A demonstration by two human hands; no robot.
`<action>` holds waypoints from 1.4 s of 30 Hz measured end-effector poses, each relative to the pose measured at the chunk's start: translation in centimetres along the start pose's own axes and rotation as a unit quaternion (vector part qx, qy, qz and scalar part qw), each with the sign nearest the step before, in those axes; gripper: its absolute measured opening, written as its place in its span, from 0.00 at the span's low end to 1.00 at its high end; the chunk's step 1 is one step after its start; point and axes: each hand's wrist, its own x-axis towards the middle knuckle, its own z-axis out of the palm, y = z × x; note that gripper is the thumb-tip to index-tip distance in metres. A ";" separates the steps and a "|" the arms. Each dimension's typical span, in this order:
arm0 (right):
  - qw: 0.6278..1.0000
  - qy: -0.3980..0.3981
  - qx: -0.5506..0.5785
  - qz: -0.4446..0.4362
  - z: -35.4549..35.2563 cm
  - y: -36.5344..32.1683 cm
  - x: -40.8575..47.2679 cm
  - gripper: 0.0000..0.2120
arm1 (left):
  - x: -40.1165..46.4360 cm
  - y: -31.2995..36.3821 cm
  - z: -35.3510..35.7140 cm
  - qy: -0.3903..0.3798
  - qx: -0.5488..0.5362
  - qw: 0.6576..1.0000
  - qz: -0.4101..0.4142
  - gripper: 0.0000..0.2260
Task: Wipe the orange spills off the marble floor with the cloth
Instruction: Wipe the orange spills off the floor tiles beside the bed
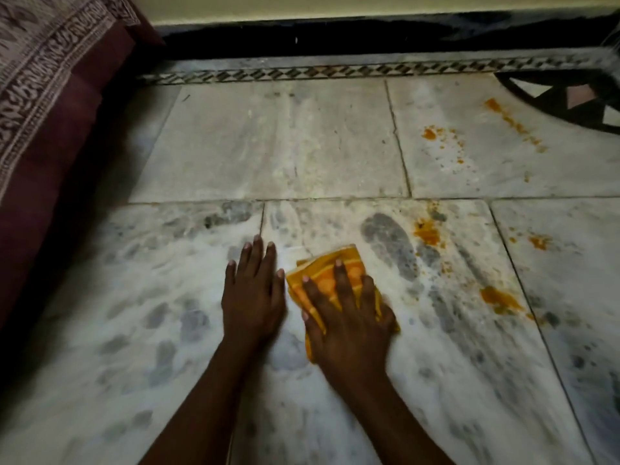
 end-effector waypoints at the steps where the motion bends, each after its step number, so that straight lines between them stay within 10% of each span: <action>1: 1.000 -0.004 0.003 -0.005 -0.4 1.1 -0.7 0.25 | -0.7 0.0 0.1 0.009 -0.005 1.000 0.000 0.29; 8: 0.985 -0.033 0.031 0.169 1.2 -0.9 5.7 0.27 | -1.8 -0.1 0.2 0.034 -0.019 0.999 -0.014 0.28; 16: 1.000 -0.001 -0.006 0.026 -1.3 1.3 -5.2 0.26 | -2.6 -0.8 -0.7 -0.016 -0.038 0.999 0.009 0.31; 22: 0.975 0.008 0.014 0.221 0.3 0.7 2.4 0.28 | -4.9 -0.2 -0.5 0.006 -0.025 1.000 0.013 0.27; 28: 1.000 -0.006 -0.022 0.015 -1.9 -1.6 -8.1 0.28 | -4.6 -0.5 -1.3 -0.021 -0.048 0.999 0.011 0.31; 36: 0.980 0.039 -0.010 0.194 -0.2 1.5 -2.4 0.29 | -5.8 -0.3 -0.1 0.025 -0.046 0.999 0.009 0.27; 42: 0.999 0.008 -0.016 0.040 -1.5 0.5 -7.3 0.27 | -5.2 0.4 -0.8 0.000 -0.064 0.998 0.002 0.30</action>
